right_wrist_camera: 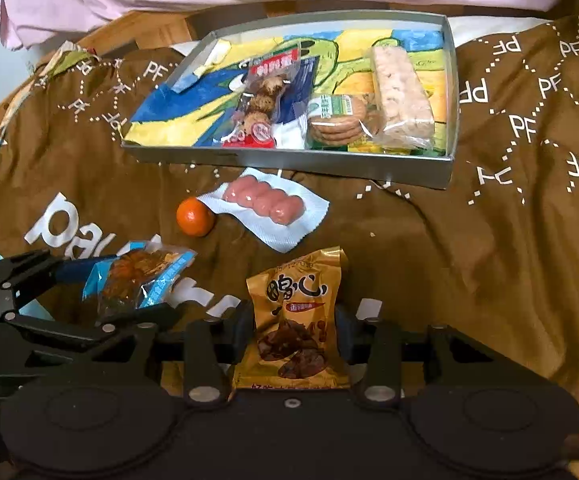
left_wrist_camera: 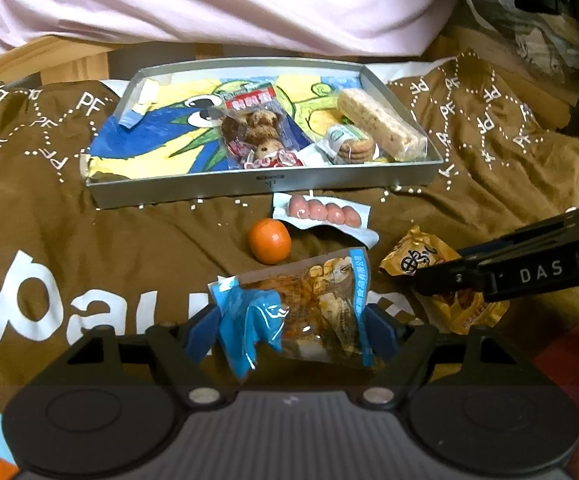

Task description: Organize snacks

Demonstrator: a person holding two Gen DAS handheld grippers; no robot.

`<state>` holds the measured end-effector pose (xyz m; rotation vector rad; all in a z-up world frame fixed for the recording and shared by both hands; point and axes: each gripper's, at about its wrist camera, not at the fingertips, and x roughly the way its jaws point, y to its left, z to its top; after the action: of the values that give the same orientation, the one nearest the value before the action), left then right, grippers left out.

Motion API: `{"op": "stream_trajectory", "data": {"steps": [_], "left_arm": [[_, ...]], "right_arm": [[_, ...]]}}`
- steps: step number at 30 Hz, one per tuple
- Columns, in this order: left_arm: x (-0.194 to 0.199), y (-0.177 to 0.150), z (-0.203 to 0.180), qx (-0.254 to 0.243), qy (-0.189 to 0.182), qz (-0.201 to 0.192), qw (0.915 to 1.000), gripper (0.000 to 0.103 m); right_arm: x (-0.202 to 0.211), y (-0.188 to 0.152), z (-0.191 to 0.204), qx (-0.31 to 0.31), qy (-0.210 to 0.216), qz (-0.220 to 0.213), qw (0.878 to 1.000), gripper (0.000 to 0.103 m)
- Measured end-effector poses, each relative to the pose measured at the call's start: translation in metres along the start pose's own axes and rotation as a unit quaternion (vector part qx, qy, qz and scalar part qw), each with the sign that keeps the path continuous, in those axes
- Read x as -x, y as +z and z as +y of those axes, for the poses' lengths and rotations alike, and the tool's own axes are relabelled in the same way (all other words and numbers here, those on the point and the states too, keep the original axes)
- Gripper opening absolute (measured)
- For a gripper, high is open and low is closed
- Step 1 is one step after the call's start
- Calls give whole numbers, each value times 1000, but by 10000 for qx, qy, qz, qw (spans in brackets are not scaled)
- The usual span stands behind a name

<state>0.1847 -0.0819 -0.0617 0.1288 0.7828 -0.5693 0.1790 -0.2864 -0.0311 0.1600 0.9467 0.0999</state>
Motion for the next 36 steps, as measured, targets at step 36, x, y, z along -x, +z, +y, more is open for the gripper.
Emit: {"op": "stream_trajectory", "data": {"steps": [36], "left_arm": [[-91,190,-5,264,238,-1201,9921,82]], "right_arm": [[-1,129,-62,-32,-365,-2808,9591,44]]}}
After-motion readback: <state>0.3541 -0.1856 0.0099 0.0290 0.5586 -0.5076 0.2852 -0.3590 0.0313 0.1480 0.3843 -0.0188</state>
